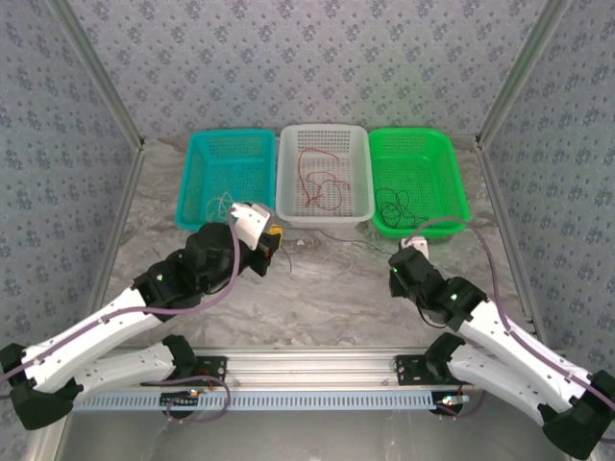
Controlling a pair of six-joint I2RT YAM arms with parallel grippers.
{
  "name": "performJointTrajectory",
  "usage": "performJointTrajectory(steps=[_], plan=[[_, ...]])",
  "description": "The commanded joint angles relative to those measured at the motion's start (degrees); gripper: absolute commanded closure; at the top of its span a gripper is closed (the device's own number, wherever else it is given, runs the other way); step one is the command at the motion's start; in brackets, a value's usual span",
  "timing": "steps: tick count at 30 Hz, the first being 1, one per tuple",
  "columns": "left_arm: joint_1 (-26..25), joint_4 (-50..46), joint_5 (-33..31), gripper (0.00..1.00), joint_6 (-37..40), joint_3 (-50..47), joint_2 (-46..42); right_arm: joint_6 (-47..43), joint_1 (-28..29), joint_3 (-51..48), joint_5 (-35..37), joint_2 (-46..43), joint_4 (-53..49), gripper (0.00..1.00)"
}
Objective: Untangle the cables
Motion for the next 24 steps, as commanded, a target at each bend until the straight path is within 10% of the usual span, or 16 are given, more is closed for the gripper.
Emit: performJointTrajectory(steps=[1,24], plan=[[0.9,-1.0,-3.3,1.0,0.8,0.8,-1.8,-1.5,-0.1,2.2,0.2,0.3,-1.7,0.88],[4.9,-2.0,0.5,1.0,2.6,10.0,-12.3,1.4,-6.1,-3.3,-3.6,0.8,2.5,0.89]])
